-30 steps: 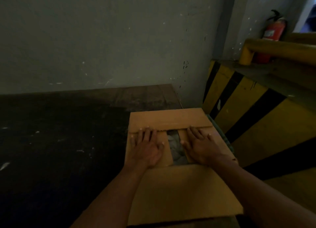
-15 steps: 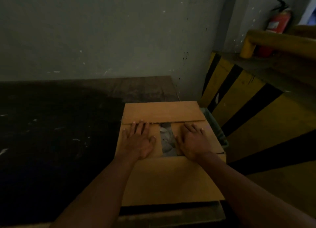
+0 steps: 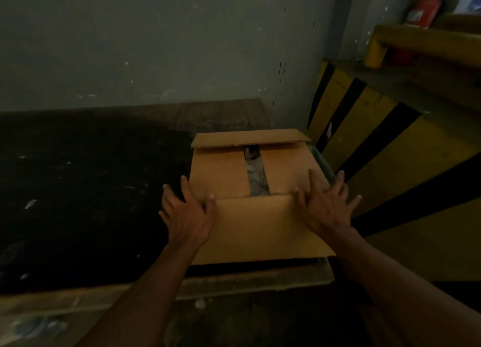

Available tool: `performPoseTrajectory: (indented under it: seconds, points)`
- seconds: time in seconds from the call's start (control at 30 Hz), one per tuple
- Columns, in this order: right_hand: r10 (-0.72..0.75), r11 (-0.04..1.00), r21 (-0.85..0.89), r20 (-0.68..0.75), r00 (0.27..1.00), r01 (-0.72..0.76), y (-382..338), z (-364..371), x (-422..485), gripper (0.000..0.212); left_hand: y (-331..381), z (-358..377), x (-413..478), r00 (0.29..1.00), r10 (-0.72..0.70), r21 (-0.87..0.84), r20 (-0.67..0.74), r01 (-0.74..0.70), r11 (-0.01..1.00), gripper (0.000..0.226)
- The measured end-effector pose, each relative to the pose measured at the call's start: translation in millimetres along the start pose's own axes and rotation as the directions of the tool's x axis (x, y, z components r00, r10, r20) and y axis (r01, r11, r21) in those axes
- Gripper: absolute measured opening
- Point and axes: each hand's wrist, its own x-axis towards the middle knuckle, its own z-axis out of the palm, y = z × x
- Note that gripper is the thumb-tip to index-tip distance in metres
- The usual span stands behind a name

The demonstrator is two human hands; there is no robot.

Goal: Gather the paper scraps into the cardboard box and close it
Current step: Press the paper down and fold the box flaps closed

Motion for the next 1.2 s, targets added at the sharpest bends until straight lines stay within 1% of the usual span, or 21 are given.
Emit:
performPoseTrajectory:
  seconds: [0.07, 0.13, 0.23, 0.33, 0.43, 0.5, 0.53, 0.6, 0.63, 0.7, 0.73, 0.77, 0.8, 0.83, 0.9, 0.93, 0.97, 1.03, 1.07, 1.13, 1.2]
  points:
    - [0.047, 0.995, 0.08, 0.088, 0.995, -0.054, 9.1, 0.5, -15.9, 0.069, -12.1, -3.7, -8.2, 0.985, -0.092, -0.118, 0.145, 0.109, 0.987, 0.083]
    - [0.046, 0.986, 0.152, 0.121, 0.992, -0.064, 13.1, -1.4, -29.3, 0.069, -17.2, -9.0, -14.0, 0.97, -0.085, -0.163, 0.23, 0.124, 0.979, 0.083]
    - [0.056, 0.987, 0.143, 0.076, 0.996, -0.067, 14.5, -11.0, -39.1, 0.067, -16.0, -20.9, -19.5, 0.971, -0.014, -0.164, 0.237, 0.054, 0.985, 0.076]
    - [0.082, 0.993, 0.083, 0.057, 0.995, -0.086, 12.1, -31.8, -42.0, 0.063, -12.9, -41.2, -15.6, 0.969, 0.005, -0.13, 0.246, 0.028, 0.991, 0.065]
    - [0.148, 0.985, 0.065, 0.124, 0.981, -0.157, 2.8, -62.7, -31.9, 0.066, -6.8, -59.9, 5.7, 0.952, -0.001, -0.178, 0.307, 0.059, 0.982, 0.043]
    - [0.14, 0.971, 0.163, 0.206, 0.968, -0.175, -5.7, -87.1, -20.5, 0.071, -0.2, -69.8, 20.5, 0.942, -0.043, -0.216, 0.334, 0.121, 0.969, 0.035]
    - [0.112, 0.957, 0.233, 0.255, 0.961, -0.173, -7.7, -99.9, -13.2, 0.073, 1.4, -73.1, 25.5, 0.928, -0.095, -0.283, 0.36, 0.206, 0.937, 0.034]
    - [0.099, 0.883, 0.393, 0.376, 0.921, -0.255, -10.0, -124.9, 0.4, 0.078, 5.4, -82.9, 24.6, 0.847, -0.191, -0.472, 0.495, 0.448, 0.76, 0.038]
    - [0.113, 0.831, 0.456, 0.423, 0.899, -0.319, -9.7, -136.8, 5.6, 0.085, 4.6, -86.3, 24.6, 0.825, -0.194, -0.53, 0.531, 0.502, 0.684, 0.043]
    - [0.126, 0.764, 0.533, 0.43, 0.894, -0.364, -7.6, -153.4, 19.2, 0.095, 2.7, -84.3, 31.8, 0.844, -0.192, -0.605, 0.501, 0.5, 0.62, 0.052]
    - [0.13, 0.728, 0.583, 0.398, 0.908, -0.36, -7.5, -157.6, 27.5, 0.094, 2.8, -81.4, 36.9, 0.869, -0.207, -0.642, 0.449, 0.475, 0.601, 0.056]
    - [0.137, 0.681, 0.645, 0.352, 0.926, -0.346, -8.5, -158.9, 35.3, 0.09, 5.3, -77.4, 42.3, 0.891, -0.223, -0.668, 0.397, 0.446, 0.595, 0.06]
    - [0.14, 0.65, 0.691, 0.301, 0.943, -0.317, -10.5, -156.4, 43.6, 0.083, 8.7, -72.5, 47.0, 0.916, -0.231, -0.666, 0.327, 0.397, 0.632, 0.062]
    - [0.141, 0.644, 0.713, 0.244, 0.959, -0.276, -14.4, -150.5, 49.1, 0.076, 13.5, -67.1, 51.1, 0.942, -0.237, -0.617, 0.24, 0.336, 0.712, 0.062]
    - [0.117, 0.723, 0.671, 0.113, 0.987, -0.163, -23.1, -126.6, 60.0, 0.067, 21.1, -54.3, 56.9, 0.98, -0.182, -0.361, 0.077, 0.197, 0.911, 0.061]
    - [0.08, 0.791, 0.604, 0.052, 0.995, -0.095, -26.1, -111.0, 66.6, 0.067, 25.7, -49.3, 57.2, 0.992, -0.119, -0.213, 0.041, 0.125, 0.969, 0.062]
    - [0.028, 0.846, 0.532, 0.021, 0.999, -0.035, -28.1, -95.0, 72.2, 0.068, 29.7, -44.2, 57.6, 0.999, -0.038, -0.075, 0.037, 0.041, 0.996, 0.064]
    - [-0.044, 0.922, 0.387, 0.032, 0.999, 0.028, -29.2, -63.6, 85.5, 0.072, 35.6, -32.7, 62.6, 0.992, 0.114, 0.146, 0.052, -0.121, 0.982, 0.065]
    - [-0.061, 0.948, 0.314, 0.037, 0.997, 0.047, -30.1, -50.3, 90.0, 0.074, 37.9, -27.0, 66.2, 0.983, 0.173, 0.214, 0.06, -0.182, 0.96, 0.065]
    - [-0.115, 0.978, 0.177, 0.031, 0.993, 0.108, -31.3, -28.4, 95.7, 0.076, 42.3, -14.4, 77.2, 0.966, 0.248, 0.268, 0.077, -0.259, 0.928, 0.067]
    - [-0.185, 0.978, 0.103, 0.024, 0.982, 0.182, -33.3, -14.2, 101.5, 0.077, 45.8, -2.5, 90.8, 0.951, 0.297, 0.279, 0.089, -0.31, 0.909, 0.07]
